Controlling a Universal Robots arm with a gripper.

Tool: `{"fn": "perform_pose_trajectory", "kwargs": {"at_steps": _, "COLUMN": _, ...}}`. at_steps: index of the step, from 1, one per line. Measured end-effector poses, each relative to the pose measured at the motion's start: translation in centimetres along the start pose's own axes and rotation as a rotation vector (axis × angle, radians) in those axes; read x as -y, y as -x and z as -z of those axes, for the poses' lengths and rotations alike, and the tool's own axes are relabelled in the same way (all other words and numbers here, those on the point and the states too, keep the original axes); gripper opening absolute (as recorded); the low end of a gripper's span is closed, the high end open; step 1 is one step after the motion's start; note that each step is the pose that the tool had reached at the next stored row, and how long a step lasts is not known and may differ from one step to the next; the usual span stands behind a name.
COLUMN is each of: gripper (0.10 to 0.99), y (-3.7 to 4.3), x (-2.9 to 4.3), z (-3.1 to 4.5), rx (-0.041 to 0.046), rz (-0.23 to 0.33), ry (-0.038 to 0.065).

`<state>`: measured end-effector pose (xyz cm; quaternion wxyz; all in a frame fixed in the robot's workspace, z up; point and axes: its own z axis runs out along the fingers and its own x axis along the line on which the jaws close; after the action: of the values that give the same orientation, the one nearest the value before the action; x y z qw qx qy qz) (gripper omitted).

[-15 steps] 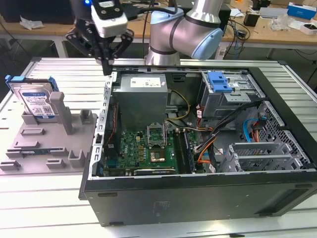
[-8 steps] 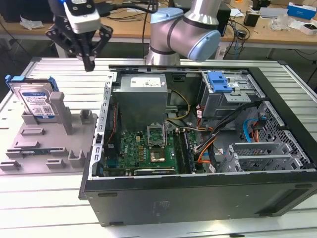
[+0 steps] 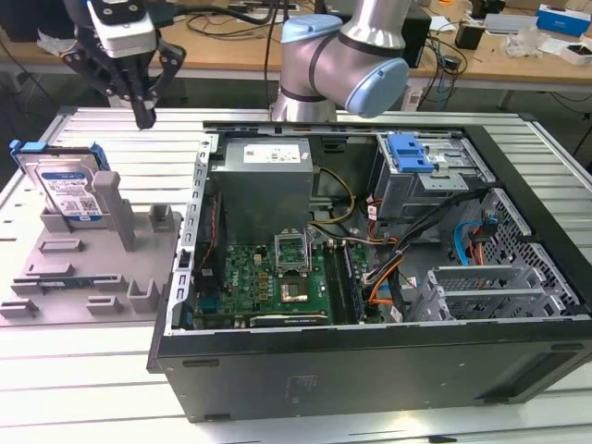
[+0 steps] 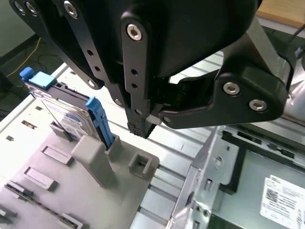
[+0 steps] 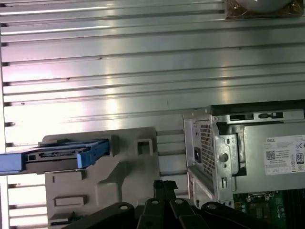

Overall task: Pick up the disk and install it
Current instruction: 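Reach for the disk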

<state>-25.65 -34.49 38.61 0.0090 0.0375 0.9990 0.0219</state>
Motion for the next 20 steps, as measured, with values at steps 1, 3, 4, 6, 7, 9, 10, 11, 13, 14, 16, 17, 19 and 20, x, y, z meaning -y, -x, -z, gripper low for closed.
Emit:
{"fn": "perform_pose_trajectory", "kwargs": {"at_steps": 1, "gripper": 0.106, "y": -0.59, "x": -0.12, "z": -0.08, "rx": -0.0030, "rz": 0.000, "ry": 0.000}}
{"fn": "perform_pose_trajectory", "kwargs": {"at_steps": 3, "gripper": 0.106, "y": -1.24, "x": -0.25, "z": -0.17, "rx": -0.0065, "rz": 0.000, "ry": -0.001}}
{"fn": "perform_pose_trajectory", "kwargs": {"at_steps": 4, "gripper": 0.106, "y": -1.60, "x": -0.33, "z": -0.22, "rx": -0.0086, "rz": 0.000, "ry": -0.001}}
{"fn": "perform_pose_trajectory", "kwargs": {"at_steps": 6, "gripper": 0.106, "y": -2.22, "x": -0.49, "z": -0.30, "rx": -0.0134, "rz": -0.001, "ry": -0.001}}
{"fn": "perform_pose_trajectory", "kwargs": {"at_steps": 7, "gripper": 0.106, "y": -2.58, "x": -0.57, "z": -0.36, "rx": -0.0170, "rz": -0.001, "ry": -0.001}}
{"fn": "perform_pose_trajectory", "kwargs": {"at_steps": 9, "gripper": 0.106, "y": -3.17, "x": -0.71, "z": -0.44, "rx": -0.0235, "rz": -0.001, "ry": -0.002}}
{"fn": "perform_pose_trajectory", "kwargs": {"at_steps": 10, "gripper": 0.106, "y": -3.44, "x": -0.76, "z": -0.47, "rx": -0.0277, "rz": -0.001, "ry": -0.002}}
{"fn": "perform_pose_trajectory", "kwargs": {"at_steps": 11, "gripper": 0.106, "y": -3.82, "x": -0.80, "z": -0.51, "rx": -0.0346, "rz": -0.002, "ry": -0.003}}
{"fn": "perform_pose_trajectory", "kwargs": {"at_steps": 13, "gripper": 0.106, "y": -4.55, "x": -0.88, "z": -0.59, "rx": -0.0490, "rz": -0.002, "ry": -0.004}}
{"fn": "perform_pose_trajectory", "kwargs": {"at_steps": 14, "gripper": 0.106, "y": -4.80, "x": -0.91, "z": -0.62, "rx": -0.0540, "rz": -0.002, "ry": -0.004}}
{"fn": "perform_pose_trajectory", "kwargs": {"at_steps": 16, "gripper": 0.106, "y": -5.57, "x": -1.01, "z": -0.71, "rx": -0.0723, "rz": -0.003, "ry": -0.005}}
{"fn": "perform_pose_trajectory", "kwargs": {"at_steps": 17, "gripper": 0.106, "y": -5.67, "x": -1.00, "z": -0.72, "rx": -0.0787, "rz": -0.003, "ry": -0.006}}
{"fn": "perform_pose_trajectory", "kwargs": {"at_steps": 19, "gripper": 0.106, "y": -5.67, "x": -1.00, "z": -0.73, "rx": -0.0815, "rz": -0.004, "ry": -0.006}}
{"fn": "perform_pose_trajectory", "kwargs": {"at_steps": 20, "gripper": 0.106, "y": -5.67, "x": -1.00, "z": -0.73, "rx": -0.0825, "rz": -0.003, "ry": -0.006}}
